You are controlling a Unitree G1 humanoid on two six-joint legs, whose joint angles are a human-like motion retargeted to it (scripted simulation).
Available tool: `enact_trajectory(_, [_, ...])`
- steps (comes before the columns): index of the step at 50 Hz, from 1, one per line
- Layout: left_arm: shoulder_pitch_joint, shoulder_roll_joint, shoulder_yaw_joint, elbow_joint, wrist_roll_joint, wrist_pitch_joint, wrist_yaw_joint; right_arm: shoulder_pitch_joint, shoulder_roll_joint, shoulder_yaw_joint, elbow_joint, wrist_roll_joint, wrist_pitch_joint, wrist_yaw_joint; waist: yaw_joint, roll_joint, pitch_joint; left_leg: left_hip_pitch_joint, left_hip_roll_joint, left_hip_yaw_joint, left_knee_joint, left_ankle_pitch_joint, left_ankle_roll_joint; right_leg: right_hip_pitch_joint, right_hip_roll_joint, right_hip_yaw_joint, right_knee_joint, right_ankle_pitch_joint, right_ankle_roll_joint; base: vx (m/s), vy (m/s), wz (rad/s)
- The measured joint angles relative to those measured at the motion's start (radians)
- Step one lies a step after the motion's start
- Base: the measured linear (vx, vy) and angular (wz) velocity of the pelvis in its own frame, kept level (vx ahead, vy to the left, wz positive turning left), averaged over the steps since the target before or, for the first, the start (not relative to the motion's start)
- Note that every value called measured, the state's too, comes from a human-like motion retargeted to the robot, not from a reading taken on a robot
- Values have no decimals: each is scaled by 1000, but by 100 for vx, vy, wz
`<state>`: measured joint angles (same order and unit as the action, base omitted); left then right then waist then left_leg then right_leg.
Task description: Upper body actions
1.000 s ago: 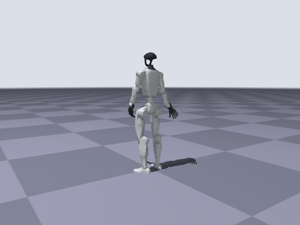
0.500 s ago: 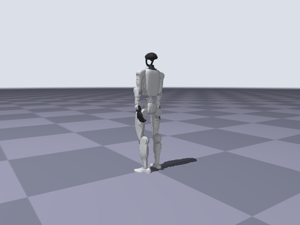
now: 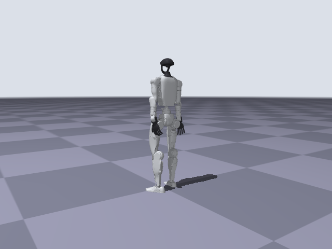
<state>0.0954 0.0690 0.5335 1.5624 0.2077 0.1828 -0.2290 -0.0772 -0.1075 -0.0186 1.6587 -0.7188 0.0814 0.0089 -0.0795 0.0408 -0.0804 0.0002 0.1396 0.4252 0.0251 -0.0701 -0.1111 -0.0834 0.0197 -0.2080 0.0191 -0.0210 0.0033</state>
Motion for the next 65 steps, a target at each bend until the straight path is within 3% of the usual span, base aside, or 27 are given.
enact_trajectory(7, [-55, 33, -74, -91, 59, -20, -51, 114, -49, -161, 30, 149, -17, -43, -56, -36, 19, -1, 28, 16, 71, 60, 23, 26, 21, 31, -11, 17, -39, -6, -28, 3])
enact_trajectory(10, [-64, 37, -102, -112, 99, -20, -46, 125, -73, -201, 38, 176, -16, -21, -71, -70, 11, -37, 42, 44, 171, 61, 66, 22, 0, 62, -18, 32, -48, -5, -28, -13])
enact_trajectory(12, [-69, 35, -113, -119, 133, -18, -36, 122, -90, -214, 41, 178, -7, -8, -91, -98, 4, -98, 37, 20, 289, 5, 131, 15, -28, 73, -20, 42, -51, -3, -18, 0])
enact_trajectory(13, [-70, 33, -120, -123, 147, -18, -27, 120, -98, -216, 41, 173, -3, -6, -89, -103, 5, -123, 28, -11, 326, -17, 135, 13, -31, 82, -20, 49, -52, -3, -14, -39])
enact_trajectory(18, [-58, 19, -126, -143, 164, -42, 39, 89, -116, -201, 26, 140, 4, -19, -46, -101, 60, -219, -68, -210, 312, -38, 74, 34, -4, 129, -20, 78, -65, -6, -11, -74])
enact_trajectory(23, [-40, 12, -99, -135, 112, -63, 41, 67, -100, -181, -14, 125, -8, 12, 1, -101, 121, -320, -88, -168, 170, -53, 75, 73, 19, 145, -23, 94, -73, -4, -9, -43])
enact_trajectory(27, [-36, -7, -35, -94, -39, -87, 66, 55, -67, -166, -50, 125, -15, 48, 61, -126, 174, -448, -119, -223, 83, -56, 87, 112, 1, 144, -22, 98, -78, -5, -7, -23])
enact_trajectory(32, [-23, -35, 58, -64, -208, -115, 79, 23, -32, -111, -86, 110, -26, 82, 142, -159, 243, -567, -97, -194, 60, -56, 103, 150, -35, 161, -15, 97, -85, -6, -3, -39])
enact_trajectory(37, [20, -38, 75, -26, -209, -102, 78, 6, -5, -57, -142, 37, -43, 112, 186, -172, 266, -626, -78, -190, 44, -57, 112, 163, -61, 179, -5, 89, -92, -3, 2, -28])
enact_trajectory(47, [74, -22, 55, 26, -114, -68, 113, 20, 4, -29, -167, -30, -65, 130, 157, -138, 216, -490, -65, -188, 88, -52, 96, 153, -55, 156, 6, 65, -88, 2, 5, 12])
enact_trajectory(54, [57, -9, 59, 12, -136, -82, 155, 58, -33, -96, -66, -10, -33, 95, 70, -98, 104, -307, -36, -156, 305, -14, 77, 109, -45, 99, -9, 50, -71, 5, 11, 61])
enact_trajectory(58, [35, 7, 37, -5, -119, -83, 170, 88, -61, -137, -4, 19, -2, 67, 13, -81, 49, -165, -75, -228, 336, 43, 70, 89, -43, 71, -15, 31, -65, 11, 14, 69])
enact_trajectory(60, [27, 13, 23, -21, -111, -90, 172, 108, -70, -154, 12, 32, 7, 55, -9, -59, 21, -73, -79, -212, 266, 41, 9, 73, -22, 54, -16, 23, -63, 12, 22, 57])
enact_trajectory(63, [2, 15, 2, -33, -90, -91, 157, 119, -100, -180, 39, 56, 19, 38, -11, 8, 5, 32, -63, -15, 71, -28, 33, 68, 37, 46, -16, 8, -63, 12, 20, 17])
enact_trajectory(65, [-8, 12, -8, -43, -74, -95, 146, 130, -108, -187, 41, 72, 28, 26, -47, 40, -22, 53, -76, -20, -29, -10, 28, 52, 52, 11, -20, -3, -58, 5, 21, 69])
